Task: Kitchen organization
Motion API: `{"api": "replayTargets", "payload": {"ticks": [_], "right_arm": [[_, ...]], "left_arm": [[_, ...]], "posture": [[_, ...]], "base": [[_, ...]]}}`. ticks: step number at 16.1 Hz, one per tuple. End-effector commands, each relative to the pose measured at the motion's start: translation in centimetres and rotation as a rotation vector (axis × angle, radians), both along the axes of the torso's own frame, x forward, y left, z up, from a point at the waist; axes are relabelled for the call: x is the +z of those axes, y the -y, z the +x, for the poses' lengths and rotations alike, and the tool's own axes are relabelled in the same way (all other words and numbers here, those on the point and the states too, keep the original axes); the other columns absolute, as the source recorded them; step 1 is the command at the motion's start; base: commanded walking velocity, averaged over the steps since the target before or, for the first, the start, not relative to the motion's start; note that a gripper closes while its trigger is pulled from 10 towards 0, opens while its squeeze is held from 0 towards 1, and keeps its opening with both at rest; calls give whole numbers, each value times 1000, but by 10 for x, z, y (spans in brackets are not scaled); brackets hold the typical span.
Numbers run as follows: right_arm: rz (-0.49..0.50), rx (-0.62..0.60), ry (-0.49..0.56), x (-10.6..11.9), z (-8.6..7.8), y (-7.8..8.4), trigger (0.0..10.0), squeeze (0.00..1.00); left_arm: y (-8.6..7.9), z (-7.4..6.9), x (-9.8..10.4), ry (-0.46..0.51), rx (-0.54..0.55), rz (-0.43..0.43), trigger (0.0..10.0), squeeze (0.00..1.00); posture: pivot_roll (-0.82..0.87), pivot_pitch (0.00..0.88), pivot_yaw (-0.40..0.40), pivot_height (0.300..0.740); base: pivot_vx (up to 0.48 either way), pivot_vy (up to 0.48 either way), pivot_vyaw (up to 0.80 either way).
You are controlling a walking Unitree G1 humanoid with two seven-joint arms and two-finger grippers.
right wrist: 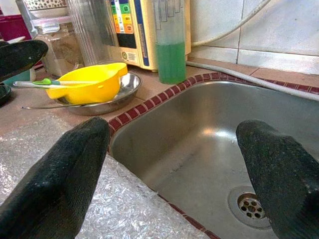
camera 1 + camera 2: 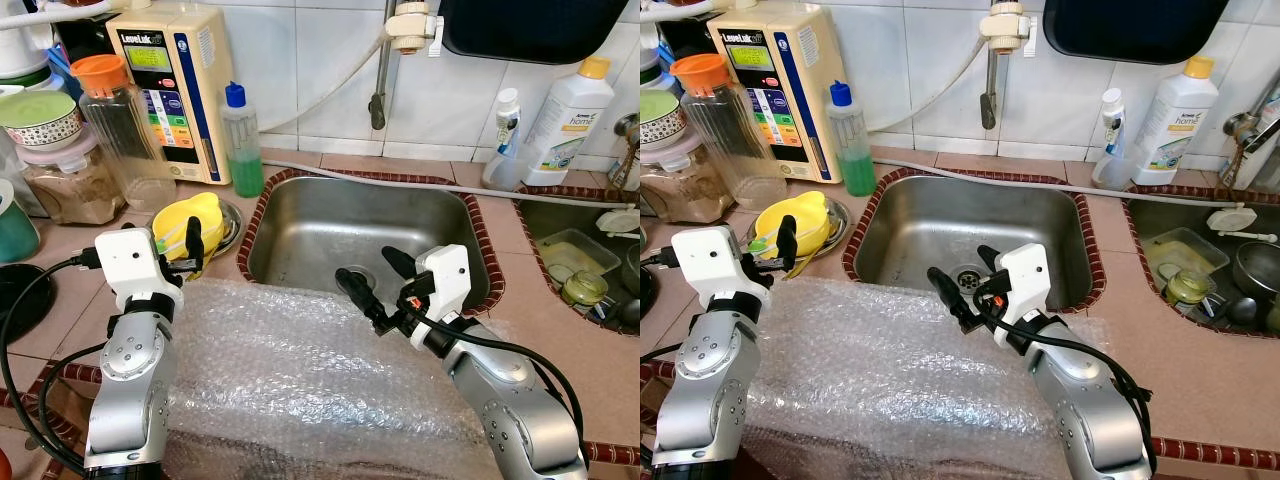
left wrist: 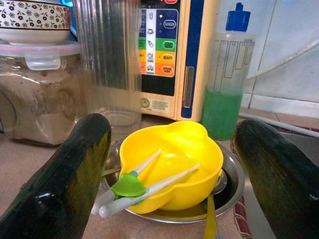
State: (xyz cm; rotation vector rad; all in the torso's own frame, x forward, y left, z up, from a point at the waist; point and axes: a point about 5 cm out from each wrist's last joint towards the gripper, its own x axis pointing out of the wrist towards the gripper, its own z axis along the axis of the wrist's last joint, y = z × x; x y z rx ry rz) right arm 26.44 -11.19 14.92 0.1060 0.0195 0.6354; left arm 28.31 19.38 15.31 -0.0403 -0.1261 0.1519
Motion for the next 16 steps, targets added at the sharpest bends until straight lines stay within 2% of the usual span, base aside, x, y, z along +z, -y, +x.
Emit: {"api": "replayTargets", "payload": {"ticks": [1, 16], "right_arm": [[3, 1, 19, 5, -1, 0, 10000, 0], [3, 1, 19, 5, -1, 0, 10000, 0]], "left_arm": [[0, -1, 3, 12, 1, 7, 10000, 0], [0, -1, 3, 12, 1, 7, 10000, 0]], "posture": [[76, 0, 39, 740], [76, 0, 39, 740]], "base": [[0, 0, 0], [0, 0, 0]]}}
